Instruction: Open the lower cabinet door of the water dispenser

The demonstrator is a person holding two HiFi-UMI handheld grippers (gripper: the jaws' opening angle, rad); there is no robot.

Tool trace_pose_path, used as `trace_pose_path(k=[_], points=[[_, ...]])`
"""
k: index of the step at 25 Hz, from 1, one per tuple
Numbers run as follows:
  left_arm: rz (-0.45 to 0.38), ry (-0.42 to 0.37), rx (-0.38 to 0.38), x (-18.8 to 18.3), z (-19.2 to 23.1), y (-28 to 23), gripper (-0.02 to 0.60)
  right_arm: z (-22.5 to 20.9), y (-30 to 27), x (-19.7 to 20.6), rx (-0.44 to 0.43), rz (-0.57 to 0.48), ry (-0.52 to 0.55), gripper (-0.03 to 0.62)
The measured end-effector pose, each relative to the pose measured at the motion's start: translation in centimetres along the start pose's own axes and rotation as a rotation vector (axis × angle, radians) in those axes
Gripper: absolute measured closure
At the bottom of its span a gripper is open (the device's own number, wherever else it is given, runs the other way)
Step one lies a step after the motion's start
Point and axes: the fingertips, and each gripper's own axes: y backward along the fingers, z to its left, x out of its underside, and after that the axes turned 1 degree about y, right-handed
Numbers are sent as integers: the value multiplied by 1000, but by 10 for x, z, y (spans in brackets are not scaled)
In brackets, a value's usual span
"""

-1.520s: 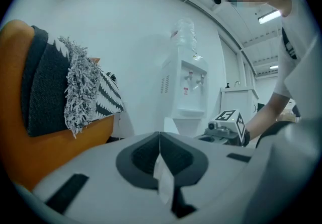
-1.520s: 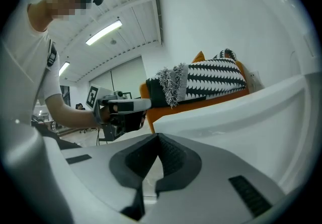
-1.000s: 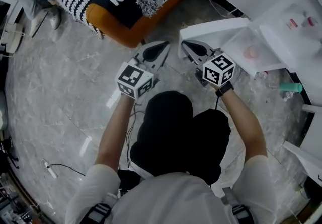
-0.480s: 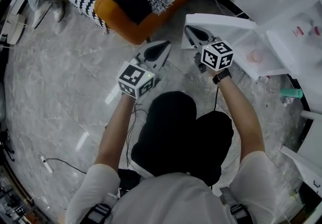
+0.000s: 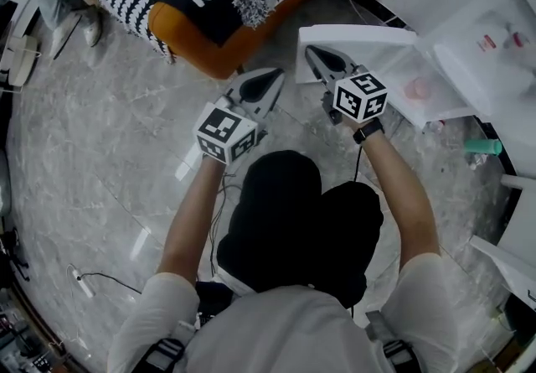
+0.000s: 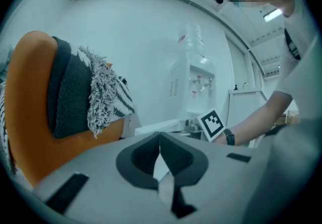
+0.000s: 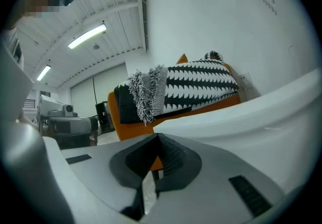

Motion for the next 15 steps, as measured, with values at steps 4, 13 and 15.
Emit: trace_pose_path(k=[4, 13, 15], points=[[2, -14, 51, -9, -15, -22, 568, -8, 25, -11, 34, -15, 40, 586], [42, -29, 216, -8, -70, -90, 568, -48, 107, -10, 190, -50, 41, 586], [52, -33, 259, -6, -88, -106, 568, -59, 131, -5, 236, -55, 26, 586]])
